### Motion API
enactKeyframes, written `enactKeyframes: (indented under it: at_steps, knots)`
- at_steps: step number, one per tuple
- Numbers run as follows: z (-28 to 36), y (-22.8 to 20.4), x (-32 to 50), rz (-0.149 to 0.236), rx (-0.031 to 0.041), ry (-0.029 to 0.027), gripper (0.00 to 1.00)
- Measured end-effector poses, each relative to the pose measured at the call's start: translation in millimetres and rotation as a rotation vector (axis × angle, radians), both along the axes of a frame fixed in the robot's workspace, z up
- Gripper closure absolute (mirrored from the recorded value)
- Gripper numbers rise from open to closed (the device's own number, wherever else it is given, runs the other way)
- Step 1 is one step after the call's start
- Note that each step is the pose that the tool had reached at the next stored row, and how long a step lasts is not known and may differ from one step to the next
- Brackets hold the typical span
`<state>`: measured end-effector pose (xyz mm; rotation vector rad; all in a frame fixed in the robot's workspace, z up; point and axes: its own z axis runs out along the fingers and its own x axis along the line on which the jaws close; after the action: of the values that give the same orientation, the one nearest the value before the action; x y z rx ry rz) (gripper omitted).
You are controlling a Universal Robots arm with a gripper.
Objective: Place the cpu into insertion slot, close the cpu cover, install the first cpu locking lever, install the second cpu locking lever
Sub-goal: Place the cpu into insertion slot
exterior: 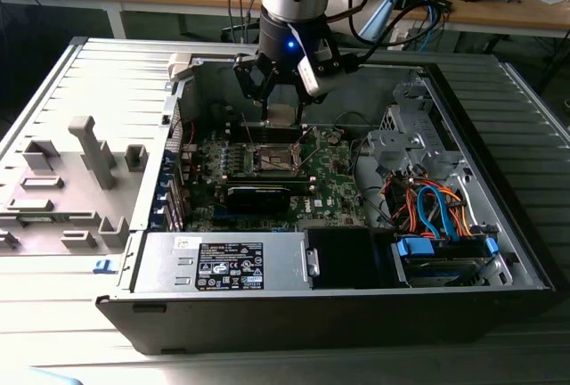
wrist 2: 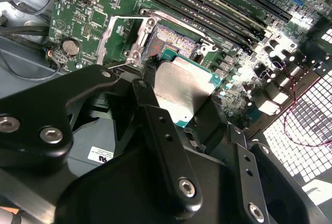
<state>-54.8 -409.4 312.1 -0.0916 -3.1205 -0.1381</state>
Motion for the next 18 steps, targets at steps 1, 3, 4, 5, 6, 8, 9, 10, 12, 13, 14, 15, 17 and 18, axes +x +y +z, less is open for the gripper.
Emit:
enactKeyframes:
  at_steps: [1, 3, 4, 5, 6, 8, 9, 10, 12, 13, 14, 15, 17, 18]
  knots:
    - [0.0, 0.0, 0.0, -0.001, 0.0, 0.0, 0.45]
    - [0.0, 0.0, 0.0, -0.002, 0.0, 0.0, 0.45]
    - [0.0, 0.0, 0.0, -0.004, 0.0, 0.0, 0.45]
    - [0.0, 0.0, 0.0, -0.007, 0.0, 0.0, 0.45]
    - [-0.1, 0.0, 0.0, -0.009, 0.0, 0.0, 0.45]
    - [-0.1, 0.0, 0.0, -0.013, 0.0, 0.0, 0.45]
    - [-0.1, 0.0, 0.0, -0.015, 0.0, 0.0, 0.45]
    - [-0.1, 0.0, 0.0, -0.015, 0.0, 0.0, 0.45]
    - [-0.1, 0.0, 0.0, -0.017, 0.0, 0.0, 0.45]
    - [-0.1, 0.0, 0.0, -0.018, 0.0, 0.0, 0.45]
    - [-0.1, 0.0, 0.0, -0.019, -0.0001, 0.0, 0.45]
    - [-0.2, 0.0, 0.0, -0.02, 0.0, 0.0001, 0.45]
    - [-0.2, 0.0, 0.0, -0.022, 0.0, 0.0, 0.45]
    - [-0.2, 0.0, 0.0, -0.023, -0.0001, 0.0, 0.45]
